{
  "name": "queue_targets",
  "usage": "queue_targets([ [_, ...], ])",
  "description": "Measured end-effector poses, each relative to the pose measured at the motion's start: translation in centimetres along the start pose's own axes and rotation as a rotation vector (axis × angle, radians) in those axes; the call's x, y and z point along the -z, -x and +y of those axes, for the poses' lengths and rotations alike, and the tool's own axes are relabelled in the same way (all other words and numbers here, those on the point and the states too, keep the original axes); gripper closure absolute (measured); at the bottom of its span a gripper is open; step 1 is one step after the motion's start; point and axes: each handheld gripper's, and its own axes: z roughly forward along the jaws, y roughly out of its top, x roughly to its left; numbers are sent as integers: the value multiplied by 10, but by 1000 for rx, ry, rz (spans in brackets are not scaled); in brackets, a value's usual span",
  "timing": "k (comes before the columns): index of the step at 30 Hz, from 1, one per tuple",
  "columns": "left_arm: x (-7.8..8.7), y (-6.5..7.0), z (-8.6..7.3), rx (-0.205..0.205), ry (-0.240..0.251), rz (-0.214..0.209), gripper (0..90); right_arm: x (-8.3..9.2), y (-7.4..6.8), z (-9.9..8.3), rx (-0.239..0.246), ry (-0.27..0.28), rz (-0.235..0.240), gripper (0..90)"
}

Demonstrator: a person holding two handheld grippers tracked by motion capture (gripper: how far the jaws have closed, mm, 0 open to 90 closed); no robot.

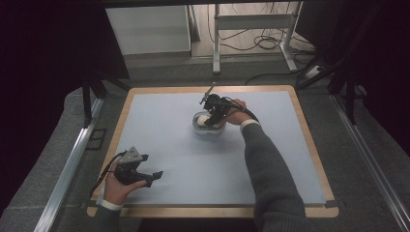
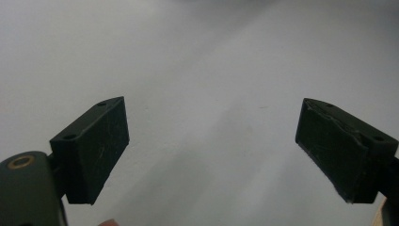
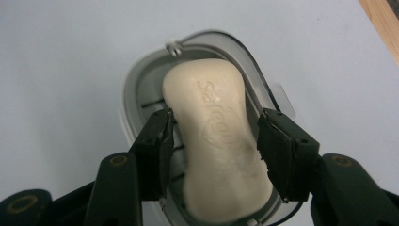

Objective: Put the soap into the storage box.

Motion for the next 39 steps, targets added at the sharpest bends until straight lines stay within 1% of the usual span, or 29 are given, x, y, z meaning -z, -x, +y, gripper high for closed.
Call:
queue_targets([
  [1, 0, 0, 0, 0, -1, 0, 107, 2, 0, 0, -4, 4, 4, 461],
  [4, 0, 0, 0, -1, -2, 0, 107, 7, -2, 0, -17, 14, -10, 431],
  [7, 0, 0, 0, 0, -1, 0, 107, 14, -2, -3, -55, 56, -18, 400],
  [9, 0, 1, 0, -1, -1, 2, 107, 18, -4, -6, -75, 72, -26, 385],
  [11, 0, 1, 0, -1, -2, 2, 107, 22, -6, -9, -84, 89, -22, 374],
  [12, 0, 0, 1, -2, -1, 3, 107, 24, -8, -11, -90, 93, -31, 370],
  [15, 1, -1, 1, 4, 3, 0, 107, 30, -11, -15, -123, 116, -35, 357],
  [18, 3, -3, 1, 13, 8, 1, 107, 36, -14, -24, -172, 157, -26, 341],
  [22, 2, -3, 1, 15, 6, 8, 107, 43, -18, -35, -188, 172, -47, 322],
  [25, 2, -4, 0, 16, 5, 14, 107, 48, -19, -43, -206, 201, -53, 320],
  [27, 3, -4, -2, 19, 4, 19, 107, 48, -20, -48, -217, 209, -59, 317],
  [30, 5, -6, -3, 31, 6, 27, 107, 47, -22, -56, -212, 217, -65, 303],
  [33, 7, -7, -4, 32, 15, 32, 107, 49, -25, -64, -225, 227, -71, 292],
  [35, 10, -8, -5, 31, 20, 33, 107, 50, -28, -70, -246, 225, -86, 292],
  [39, 13, -7, -6, 35, 28, 31, 107, 54, -35, -87, -277, 239, -97, 290],
])
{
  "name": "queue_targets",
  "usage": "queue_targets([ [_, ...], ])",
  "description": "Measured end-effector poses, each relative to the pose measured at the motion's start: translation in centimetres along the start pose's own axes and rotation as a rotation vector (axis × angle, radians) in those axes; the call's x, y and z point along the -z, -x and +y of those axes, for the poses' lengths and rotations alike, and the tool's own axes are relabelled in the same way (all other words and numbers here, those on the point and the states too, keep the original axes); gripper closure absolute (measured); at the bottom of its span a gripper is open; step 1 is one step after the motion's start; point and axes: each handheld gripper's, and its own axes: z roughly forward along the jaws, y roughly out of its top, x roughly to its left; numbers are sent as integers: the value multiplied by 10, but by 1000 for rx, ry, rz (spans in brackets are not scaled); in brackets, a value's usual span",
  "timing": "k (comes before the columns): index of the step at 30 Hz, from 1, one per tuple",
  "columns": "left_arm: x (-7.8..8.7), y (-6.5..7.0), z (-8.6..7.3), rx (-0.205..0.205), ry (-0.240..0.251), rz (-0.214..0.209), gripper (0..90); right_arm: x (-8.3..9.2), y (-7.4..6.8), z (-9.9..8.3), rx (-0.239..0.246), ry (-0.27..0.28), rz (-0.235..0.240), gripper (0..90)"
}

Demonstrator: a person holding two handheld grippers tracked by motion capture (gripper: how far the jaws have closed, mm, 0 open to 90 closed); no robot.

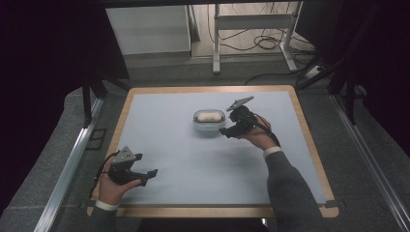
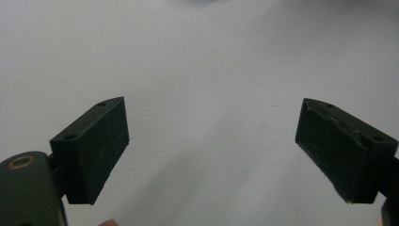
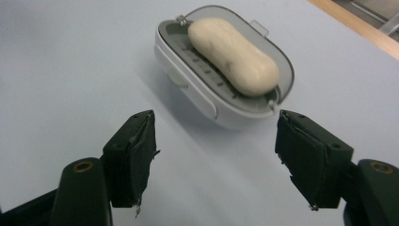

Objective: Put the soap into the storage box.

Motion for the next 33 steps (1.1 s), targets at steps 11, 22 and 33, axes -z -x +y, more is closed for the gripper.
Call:
queue_targets([
  [11, -1, 7, 1, -12, -8, 6, 107, 27, -10, -60, -66, 49, -42, 285],
  [22, -2, 8, 1, -17, -13, 8, 107, 37, -14, -121, -171, 72, -66, 278],
  [33, -3, 8, 1, -24, -14, 10, 107, 40, -15, -131, -186, 93, -93, 261],
])
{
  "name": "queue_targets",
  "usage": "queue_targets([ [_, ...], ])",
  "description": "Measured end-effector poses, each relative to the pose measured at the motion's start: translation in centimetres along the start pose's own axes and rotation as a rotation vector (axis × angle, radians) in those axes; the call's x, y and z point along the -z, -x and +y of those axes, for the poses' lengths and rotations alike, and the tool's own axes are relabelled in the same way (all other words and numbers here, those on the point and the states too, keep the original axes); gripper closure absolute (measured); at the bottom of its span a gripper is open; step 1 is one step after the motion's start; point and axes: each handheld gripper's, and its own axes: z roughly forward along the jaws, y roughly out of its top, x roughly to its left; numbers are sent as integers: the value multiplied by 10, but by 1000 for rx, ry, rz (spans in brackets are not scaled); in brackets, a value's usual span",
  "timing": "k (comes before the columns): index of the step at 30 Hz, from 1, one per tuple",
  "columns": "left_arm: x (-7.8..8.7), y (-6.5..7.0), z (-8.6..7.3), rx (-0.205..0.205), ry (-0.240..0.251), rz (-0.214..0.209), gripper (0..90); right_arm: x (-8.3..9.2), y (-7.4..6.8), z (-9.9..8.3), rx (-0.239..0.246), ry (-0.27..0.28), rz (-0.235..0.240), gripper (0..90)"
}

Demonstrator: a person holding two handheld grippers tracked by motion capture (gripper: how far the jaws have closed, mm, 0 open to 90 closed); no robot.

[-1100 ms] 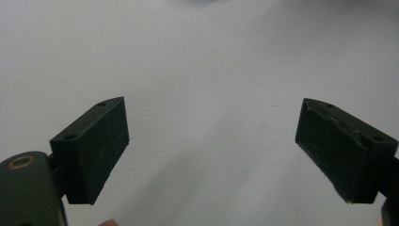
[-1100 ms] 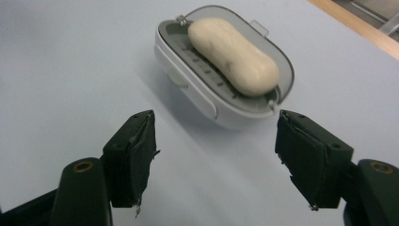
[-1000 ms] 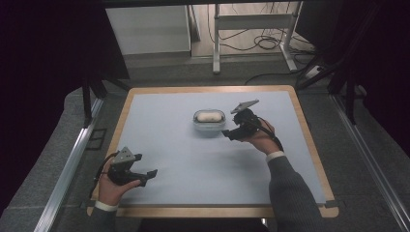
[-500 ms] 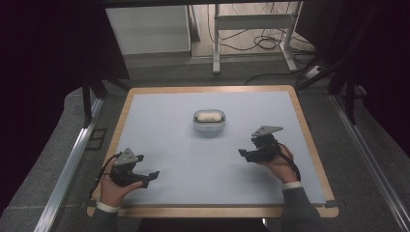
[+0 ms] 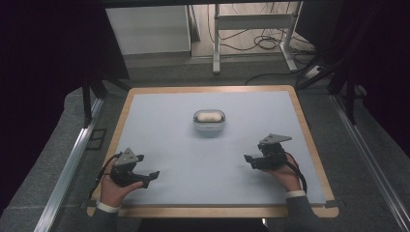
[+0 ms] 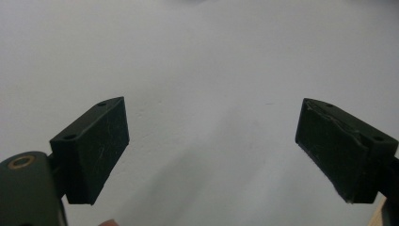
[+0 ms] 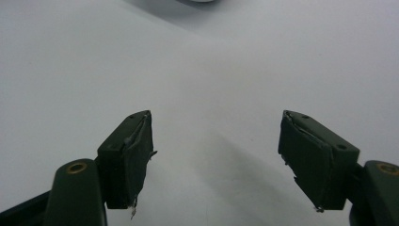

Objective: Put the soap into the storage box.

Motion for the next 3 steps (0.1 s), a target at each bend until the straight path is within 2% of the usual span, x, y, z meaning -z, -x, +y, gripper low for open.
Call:
queue_targets([
  [3, -1, 1, 0, -6, -5, 0, 107, 0, 1, -2, 5, -9, -24, 237],
])
